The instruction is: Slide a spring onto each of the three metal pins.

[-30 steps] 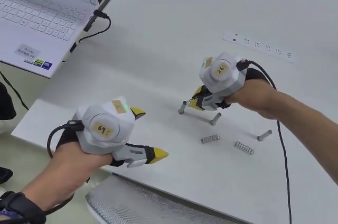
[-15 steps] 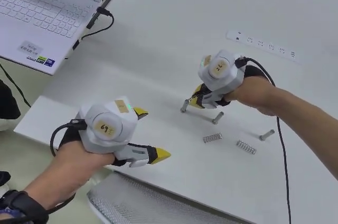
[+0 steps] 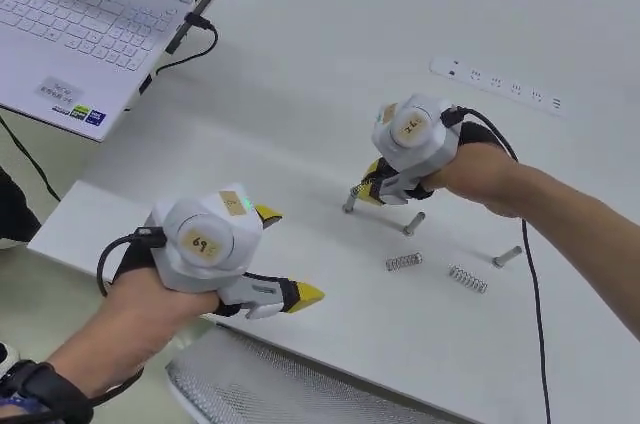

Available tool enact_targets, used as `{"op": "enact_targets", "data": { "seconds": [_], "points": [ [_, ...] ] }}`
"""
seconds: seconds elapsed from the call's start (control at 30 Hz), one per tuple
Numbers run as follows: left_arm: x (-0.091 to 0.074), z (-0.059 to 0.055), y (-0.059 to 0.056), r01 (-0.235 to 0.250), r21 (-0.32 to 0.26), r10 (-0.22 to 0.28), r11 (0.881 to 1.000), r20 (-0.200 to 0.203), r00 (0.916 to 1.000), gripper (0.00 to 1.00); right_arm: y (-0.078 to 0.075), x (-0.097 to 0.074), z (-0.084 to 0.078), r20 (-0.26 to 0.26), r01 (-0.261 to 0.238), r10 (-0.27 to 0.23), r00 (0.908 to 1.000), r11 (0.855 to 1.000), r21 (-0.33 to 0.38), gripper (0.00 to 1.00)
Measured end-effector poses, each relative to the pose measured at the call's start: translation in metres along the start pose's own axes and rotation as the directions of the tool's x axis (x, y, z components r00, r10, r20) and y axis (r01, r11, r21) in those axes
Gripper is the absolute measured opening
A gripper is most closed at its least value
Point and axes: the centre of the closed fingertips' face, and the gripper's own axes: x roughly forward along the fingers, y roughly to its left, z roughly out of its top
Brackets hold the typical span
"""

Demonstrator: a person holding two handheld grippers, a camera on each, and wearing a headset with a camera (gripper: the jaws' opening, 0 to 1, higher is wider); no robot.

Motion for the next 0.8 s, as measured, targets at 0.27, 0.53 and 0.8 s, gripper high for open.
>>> {"op": "enact_targets", "data": {
  "seconds": [0.27,0.53,0.8],
  "points": [
    [0.0,-0.001,-0.001,0.004,-0.002,-0.004,1.0,-0.003,1.0,0.61,-0.001,0.002,0.002,-0.001,0.001,-0.001,1.0,1.0,0.004,0.09],
    [0.002,-0.001,-0.003,0.005,-0.002,-0.005,1.0,-0.002,1.0,0.61,-0.002,0.004,0.004,0.003,-0.002,0.002,1.0,1.0,0.006,0.09],
    [0.003,0.0,-0.003,0.009,-0.003,-0.009,1.0,-0.002,1.0,0.61,0.001,0.011,0.003,-0.012,-0.013,0.013,0.9998,1.0,-0.004,0.09]
  ]
}}
